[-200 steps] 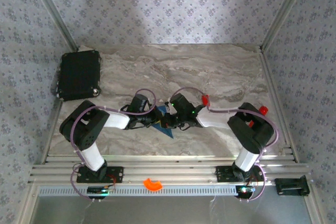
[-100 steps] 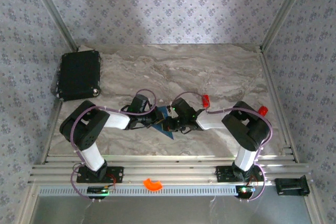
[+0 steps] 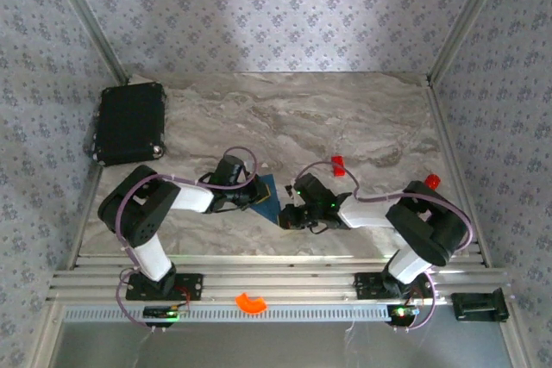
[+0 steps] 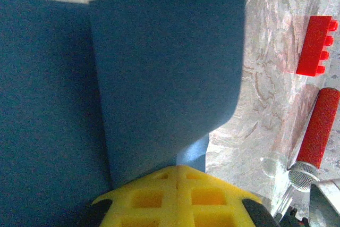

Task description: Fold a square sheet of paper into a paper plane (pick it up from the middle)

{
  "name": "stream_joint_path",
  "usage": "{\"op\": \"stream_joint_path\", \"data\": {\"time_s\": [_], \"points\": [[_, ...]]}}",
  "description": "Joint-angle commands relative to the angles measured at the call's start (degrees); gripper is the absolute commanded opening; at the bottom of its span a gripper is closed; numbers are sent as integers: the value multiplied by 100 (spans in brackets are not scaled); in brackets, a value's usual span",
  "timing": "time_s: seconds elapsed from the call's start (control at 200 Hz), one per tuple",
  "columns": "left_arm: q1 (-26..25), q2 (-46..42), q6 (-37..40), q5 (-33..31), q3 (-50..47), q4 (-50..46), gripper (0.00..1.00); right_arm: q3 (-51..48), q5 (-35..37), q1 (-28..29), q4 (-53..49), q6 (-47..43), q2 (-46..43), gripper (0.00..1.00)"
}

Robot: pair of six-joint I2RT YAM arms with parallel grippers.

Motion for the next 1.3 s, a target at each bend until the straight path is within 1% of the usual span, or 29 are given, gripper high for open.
{"op": "stream_joint_path", "data": {"time_s": [0.0, 0.21, 0.32, 0.425, 0.555, 0.73, 0.949, 1.089, 1.159, 1.299], "points": [[57, 215, 181, -572, -148, -745, 3, -400, 1, 89, -912, 133, -246, 4], [59, 187, 170, -544, -135, -760, 3, -184, 72, 25, -1201, 110, -957, 4], [59, 165, 166, -550, -134, -745, 3, 11, 68, -159, -1146, 126, -1036, 4], [59, 156, 153, -540, -126, -750, 3, 345, -123, -338, -978, 106, -718, 3], [59, 139, 125, -541, -126, -759, 3, 950, -203, -334, -955, 98, -128, 3], [54, 131, 106, -531, -117, -733, 3, 1613, -154, -312, -1051, 123, 651, 3], [58, 130, 106, -524, -117, -722, 3, 2156, -108, -350, -1304, -3, 1266, 3], [53, 122, 141, -496, -66, -733, 3, 2085, 85, -360, -1603, -101, 1548, 3], [59, 91, 190, -464, -17, -755, 3, 1805, 175, -335, -1620, -85, 1553, 3], [76, -4, 320, -428, 158, -955, 3, 1210, 128, -325, -1363, 15, 1492, 3]]}}
